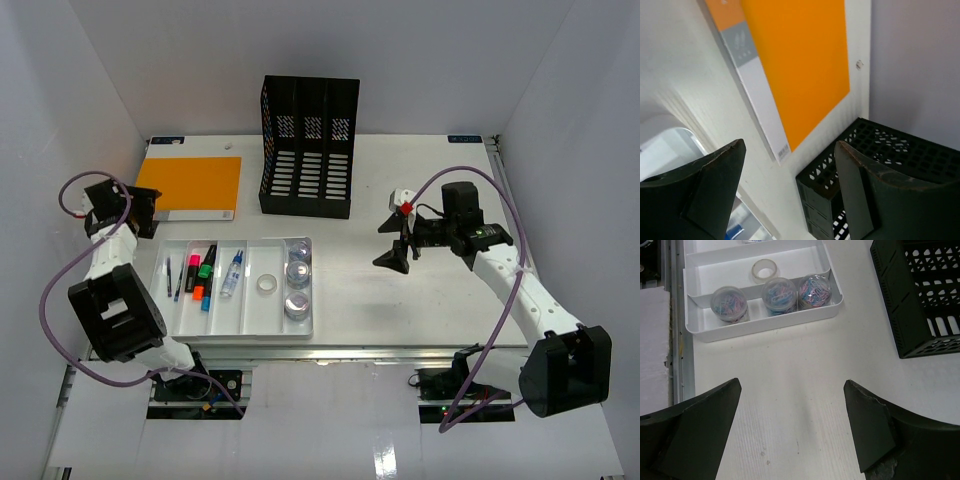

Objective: Organize the desk

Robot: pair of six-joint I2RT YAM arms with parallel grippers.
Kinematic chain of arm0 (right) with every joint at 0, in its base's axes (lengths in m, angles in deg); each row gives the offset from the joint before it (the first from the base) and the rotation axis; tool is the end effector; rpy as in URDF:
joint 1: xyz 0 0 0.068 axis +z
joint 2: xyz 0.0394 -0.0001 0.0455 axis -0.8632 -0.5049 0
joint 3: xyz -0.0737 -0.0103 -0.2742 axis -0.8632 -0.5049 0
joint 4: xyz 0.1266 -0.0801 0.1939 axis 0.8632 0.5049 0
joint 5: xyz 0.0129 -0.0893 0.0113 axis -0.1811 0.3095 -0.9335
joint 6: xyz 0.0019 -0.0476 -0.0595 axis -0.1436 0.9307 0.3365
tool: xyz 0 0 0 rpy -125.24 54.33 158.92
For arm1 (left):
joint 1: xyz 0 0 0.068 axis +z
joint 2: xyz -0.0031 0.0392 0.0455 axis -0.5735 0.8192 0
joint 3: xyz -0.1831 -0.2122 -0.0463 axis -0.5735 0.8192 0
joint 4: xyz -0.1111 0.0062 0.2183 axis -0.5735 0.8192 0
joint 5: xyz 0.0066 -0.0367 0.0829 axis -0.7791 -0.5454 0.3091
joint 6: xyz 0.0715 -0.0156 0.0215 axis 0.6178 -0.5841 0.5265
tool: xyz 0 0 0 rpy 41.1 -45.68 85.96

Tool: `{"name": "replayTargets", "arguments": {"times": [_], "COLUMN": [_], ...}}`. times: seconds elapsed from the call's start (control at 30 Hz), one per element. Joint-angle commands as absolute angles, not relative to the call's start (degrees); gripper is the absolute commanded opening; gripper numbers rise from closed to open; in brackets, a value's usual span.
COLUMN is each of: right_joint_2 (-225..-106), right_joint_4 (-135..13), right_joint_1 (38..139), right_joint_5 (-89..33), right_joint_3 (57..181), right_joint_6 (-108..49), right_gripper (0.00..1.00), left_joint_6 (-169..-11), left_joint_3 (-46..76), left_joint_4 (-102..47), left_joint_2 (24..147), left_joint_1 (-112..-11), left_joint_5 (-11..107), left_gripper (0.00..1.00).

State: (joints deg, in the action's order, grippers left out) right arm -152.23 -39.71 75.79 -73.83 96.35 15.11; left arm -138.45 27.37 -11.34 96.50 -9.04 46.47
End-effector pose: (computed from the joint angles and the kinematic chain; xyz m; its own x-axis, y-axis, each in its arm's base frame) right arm 0.2181 0.1171 0.3001 0.0218 -0.3734 -0.9274 -0.9727 0.2063 -0.1059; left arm 0.3099 0.1385 0.2501 -0.0227 -0.9582 -0.2852 -0.6628 0.2280 -0.7133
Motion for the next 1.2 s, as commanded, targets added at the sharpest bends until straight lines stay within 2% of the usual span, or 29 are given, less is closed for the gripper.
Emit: {"name": "replayTargets", "arguments": {"times": [0.0, 0.2, 0.63, 0.77, 1.0, 1.1, 1.17], "right_joint_2": [-150.65, -151.08, -153.82, -154.42, -154.94, -154.95, -155.01], "right_joint_4": [-41.38, -41.38, -41.38, -41.29, -41.23, -41.2, -41.14], "right_joint_1": [75.5, 75.09, 72.75, 72.06, 70.87, 70.76, 70.55], "right_joint_5": [-75.94, -75.8, -77.15, -77.64, -78.53, -78.76, -79.04], "right_joint_3": [95.19, 95.1, 94.67, 94.5, 94.32, 94.41, 94.34], "right_joint_6": [16.95, 17.27, 17.69, 17.89, 18.38, 18.5, 18.5], "right_gripper": [0.9, 0.9, 0.91, 0.91, 0.91, 0.91, 0.91], "left_joint_6": [-134.42, -130.67, -131.29, -132.52, -134.82, -135.81, -136.36], "left_joint_3": [21.13, 18.06, 21.36, 21.2, 22.58, 24.01, 25.0], "left_joint_4": [-10.32, -10.31, -22.55, -24.68, -29.72, -32.2, -34.05], "left_joint_2": [102.06, 109.99, 119.71, 122.46, 125.3, 125.83, 126.39], "left_joint_1": [-7.02, -6.77, -6.43, -6.52, -6.43, -6.44, -6.5], "left_joint_5": [45.09, 47.08, 43.07, 41.71, 41.97, 41.24, 40.39], "left_gripper": [0.83, 0.81, 0.78, 0.67, 0.63, 0.56, 0.46]}}
